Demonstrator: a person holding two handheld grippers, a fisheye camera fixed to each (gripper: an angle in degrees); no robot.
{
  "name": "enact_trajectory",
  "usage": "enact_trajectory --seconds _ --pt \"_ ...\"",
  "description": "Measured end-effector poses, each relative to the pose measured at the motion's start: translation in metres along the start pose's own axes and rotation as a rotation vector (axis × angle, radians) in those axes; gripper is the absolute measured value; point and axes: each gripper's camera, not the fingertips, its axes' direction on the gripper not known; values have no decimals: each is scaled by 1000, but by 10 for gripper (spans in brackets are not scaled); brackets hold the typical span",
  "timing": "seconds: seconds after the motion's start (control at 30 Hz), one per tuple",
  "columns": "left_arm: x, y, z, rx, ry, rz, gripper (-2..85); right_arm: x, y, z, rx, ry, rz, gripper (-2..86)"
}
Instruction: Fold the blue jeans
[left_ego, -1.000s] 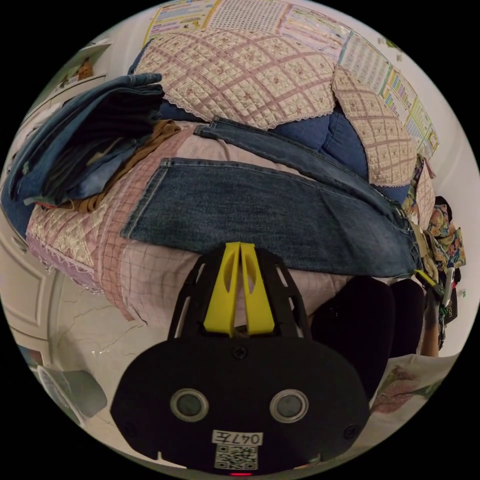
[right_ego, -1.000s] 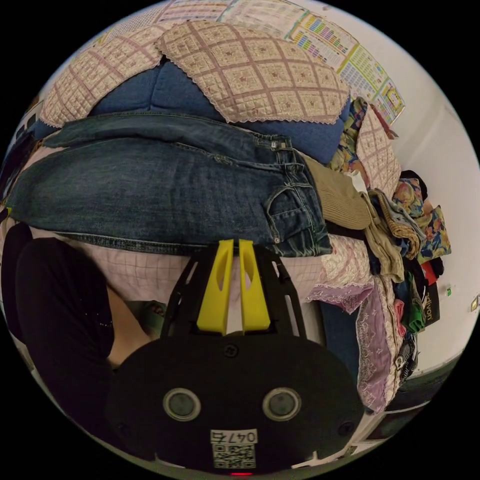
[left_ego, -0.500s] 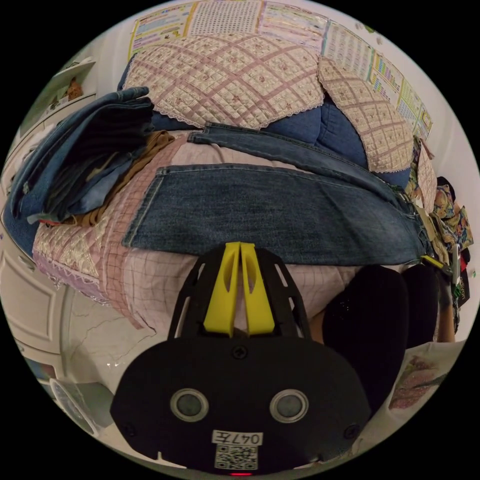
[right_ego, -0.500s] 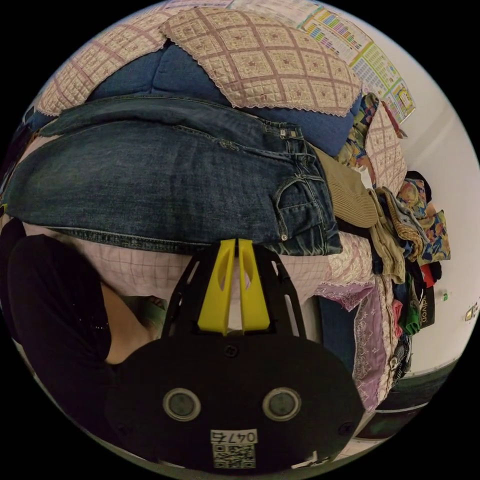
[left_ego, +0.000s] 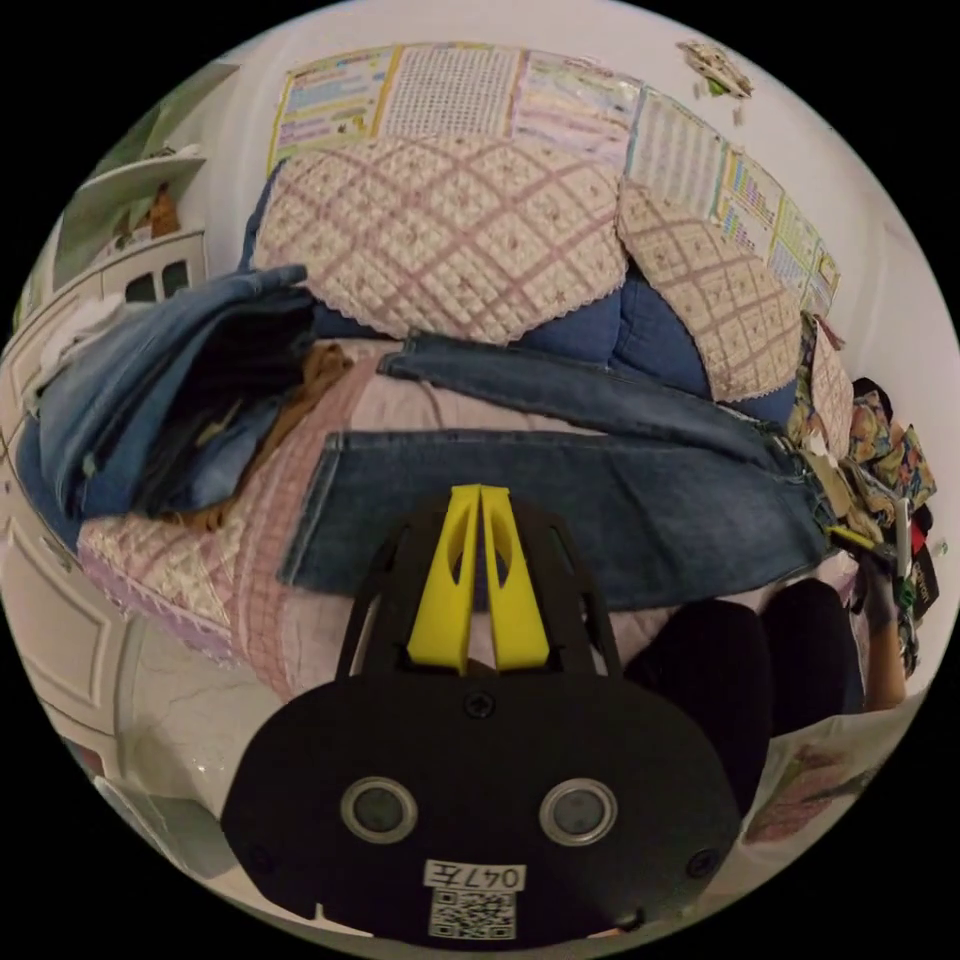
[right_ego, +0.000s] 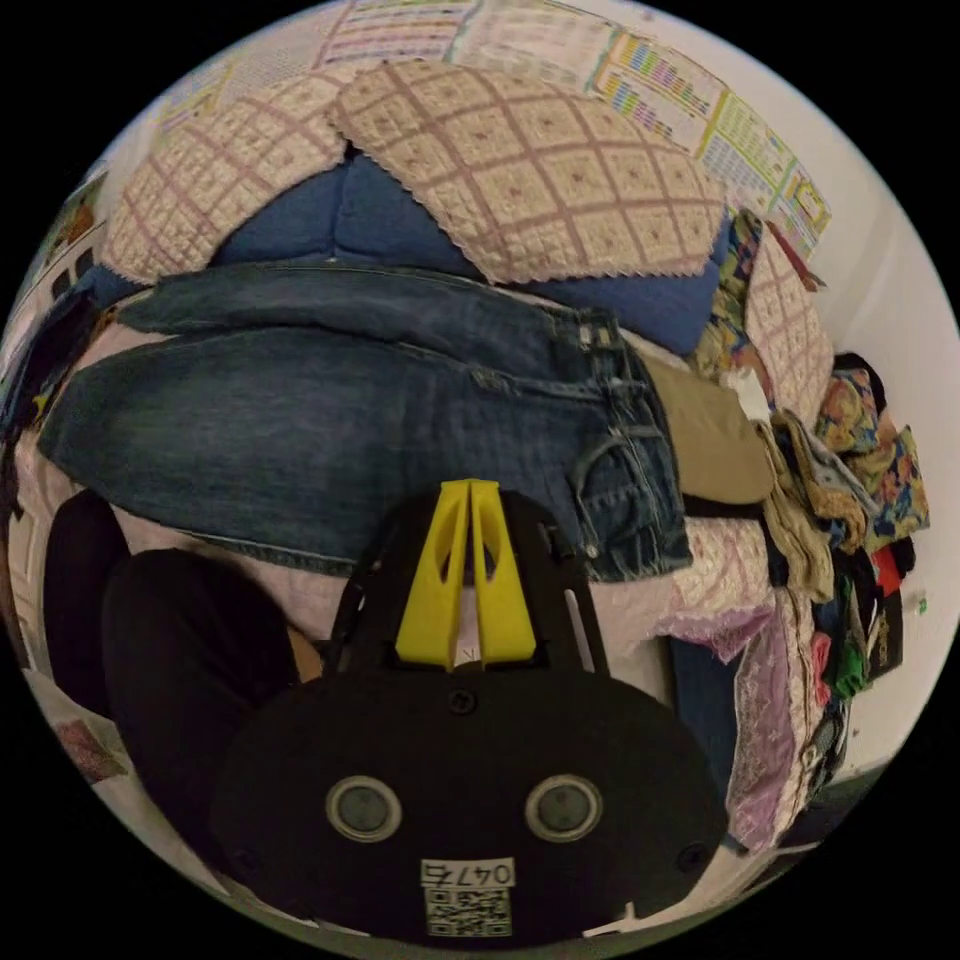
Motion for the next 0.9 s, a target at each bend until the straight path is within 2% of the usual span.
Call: enact_trajectory --seconds 0.1,0.27,0.4,0.47,0.53,0.6,0.67,0.8,0.9 --pt "20 -26 66 -153 -54 93 -10 -28 -24 9 24 -76 -101 -6" --pt "11 -4 131 -246 -164 102 -9 -47 -36 38 -25 -145 -150 -5" --pt "-26 26 130 -238 -97 45 -9 -18 -28 46 -19 -198 -90 -6" --pt "-31 32 118 -236 -216 35 -9 9 -25 46 -33 -231 -11 -6" --pt "-28 37 100 -192 -309 47 -9 24 -26 44 -40 -173 55 -6" --pt "-18 39 88 -142 -204 58 -9 31 -30 40 -19 -113 69 -7" --pt "-3 39 98 -150 -112 92 -9 35 -41 34 33 -151 65 -7" --pt "39 51 151 -222 -194 210 -9 22 -62 38 28 -185 -9 -6" --pt "41 75 181 -272 -205 194 -9 0 -68 40 22 -242 -87 -6"
